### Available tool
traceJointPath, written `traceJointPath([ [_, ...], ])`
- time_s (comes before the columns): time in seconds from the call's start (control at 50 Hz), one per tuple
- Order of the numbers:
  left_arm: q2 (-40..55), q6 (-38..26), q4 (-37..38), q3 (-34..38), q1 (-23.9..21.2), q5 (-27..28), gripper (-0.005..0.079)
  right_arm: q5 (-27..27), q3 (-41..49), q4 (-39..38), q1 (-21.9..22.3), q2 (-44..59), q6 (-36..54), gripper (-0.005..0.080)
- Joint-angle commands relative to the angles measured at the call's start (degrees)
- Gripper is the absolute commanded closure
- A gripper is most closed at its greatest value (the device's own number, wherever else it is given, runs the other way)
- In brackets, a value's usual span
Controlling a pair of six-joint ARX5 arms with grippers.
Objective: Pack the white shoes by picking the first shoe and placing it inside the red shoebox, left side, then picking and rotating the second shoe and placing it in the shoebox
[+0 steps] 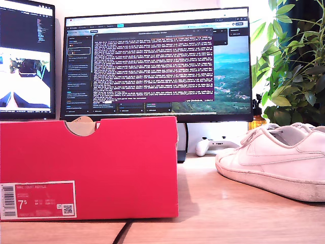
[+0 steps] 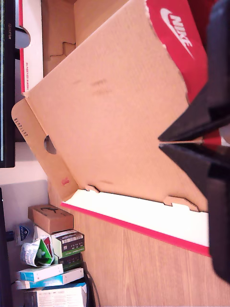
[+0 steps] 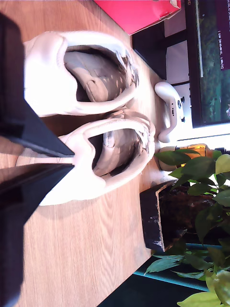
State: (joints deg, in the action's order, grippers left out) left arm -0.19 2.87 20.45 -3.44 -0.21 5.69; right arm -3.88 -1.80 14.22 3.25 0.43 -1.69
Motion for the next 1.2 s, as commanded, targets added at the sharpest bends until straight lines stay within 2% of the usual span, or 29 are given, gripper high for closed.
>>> traceJointPath([
  [0.0,-0.5,0.3,1.2,1.3,0.3,0.1,0.0761,0.0,-0.4,0.2,-0.5,-0.4,-0.4,0.0762],
  [0.36,-0.5,0.8,0.8,1.3,0.2,0.6,0.0761,-0.1,-0.4,-0.4,-0.5,-0.4,-1.8,0.0762],
  [0.46,-0.5,6.6,-1.0,1.3,0.2,1.7,0.0761,-1.0,-0.4,-4.0,-0.5,-0.4,-8.1,0.0762],
  [0.6,-0.5,13.4,-8.7,1.3,0.2,7.4,0.0761,-3.7,-0.4,-14.0,-0.5,-0.4,-17.1,0.0762],
  [0.76,-0.5,19.3,-21.5,1.3,0.1,13.2,0.0761,-5.3,-0.5,-26.3,-0.6,-0.4,-25.5,0.0762],
  [0.84,-0.5,21.8,-27.2,1.3,0.0,14.4,0.0761,-6.9,-0.7,-30.3,-0.6,-0.4,-28.3,0.0762],
  [0.86,-0.5,24.4,-28.6,1.3,0.0,14.8,0.0761,-7.6,-0.9,-31.0,-0.6,-0.4,-29.4,0.0762],
  [0.94,-0.5,26.1,-32.7,0.8,0.0,17.3,0.0761,-10.2,-2.1,-32.0,-0.6,-0.3,-30.1,0.0762],
  [1.06,-0.5,23.9,-30.1,-2.9,0.0,24.2,0.0762,-14.3,-5.5,-30.1,-0.6,0.3,-30.4,0.0762],
  [1.18,0.5,16.7,-19.6,-9.2,0.0,27.1,0.0762,-14.6,-10.2,-25.0,-0.6,2.4,-30.4,0.0762],
])
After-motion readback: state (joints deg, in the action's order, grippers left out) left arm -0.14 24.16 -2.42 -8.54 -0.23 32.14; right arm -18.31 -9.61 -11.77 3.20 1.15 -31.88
